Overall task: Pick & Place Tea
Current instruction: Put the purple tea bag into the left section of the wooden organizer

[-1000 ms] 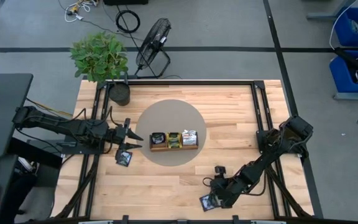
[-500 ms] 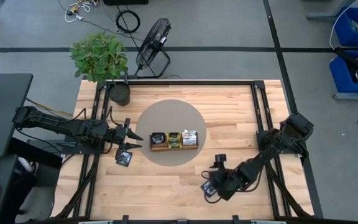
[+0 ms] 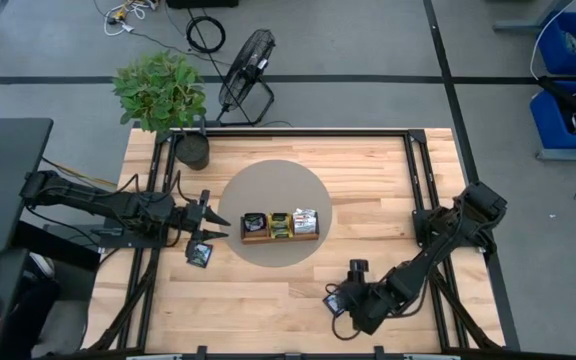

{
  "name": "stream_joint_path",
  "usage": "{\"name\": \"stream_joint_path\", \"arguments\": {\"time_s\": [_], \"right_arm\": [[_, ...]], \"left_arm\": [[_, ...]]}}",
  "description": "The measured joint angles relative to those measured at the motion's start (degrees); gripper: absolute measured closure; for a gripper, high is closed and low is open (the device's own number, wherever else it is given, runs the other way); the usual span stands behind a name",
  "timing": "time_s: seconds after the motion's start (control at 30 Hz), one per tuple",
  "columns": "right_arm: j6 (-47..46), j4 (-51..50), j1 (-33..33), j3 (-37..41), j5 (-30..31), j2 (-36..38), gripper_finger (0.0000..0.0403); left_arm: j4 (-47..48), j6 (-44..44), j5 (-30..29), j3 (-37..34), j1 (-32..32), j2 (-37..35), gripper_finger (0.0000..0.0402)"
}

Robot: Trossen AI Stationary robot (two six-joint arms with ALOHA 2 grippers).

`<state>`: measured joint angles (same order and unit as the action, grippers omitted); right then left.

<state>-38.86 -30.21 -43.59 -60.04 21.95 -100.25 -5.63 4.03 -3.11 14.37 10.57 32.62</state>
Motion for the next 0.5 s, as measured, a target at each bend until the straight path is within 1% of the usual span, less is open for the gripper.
{"name": "stream_joint_path", "arguments": {"time_s": [0.07,0.13,0.23,0.33,0.5], "right_arm": [[-1.33,-0.01,-0.86,0.07,0.20,0.00,0.0134],[-2.23,0.61,-1.27,0.07,1.91,-0.31,0.0124],[-2.28,1.14,-0.87,0.05,1.74,-2.42,0.0115],[-2.07,0.21,-0.78,0.07,1.37,-5.52,0.0112],[-3.71,0.14,-0.83,-0.19,1.64,-7.83,0.0112]], "left_arm": [[0.00,-0.18,0.00,0.00,0.00,-0.02,0.0259],[0.00,-0.24,0.00,0.00,0.00,0.00,0.0259],[0.00,-0.23,0.00,0.00,0.00,-0.02,0.0259],[0.13,-0.20,0.00,0.00,0.00,0.00,0.0259],[0.33,0.09,0.00,0.00,0.00,-0.02,0.0259]]}}
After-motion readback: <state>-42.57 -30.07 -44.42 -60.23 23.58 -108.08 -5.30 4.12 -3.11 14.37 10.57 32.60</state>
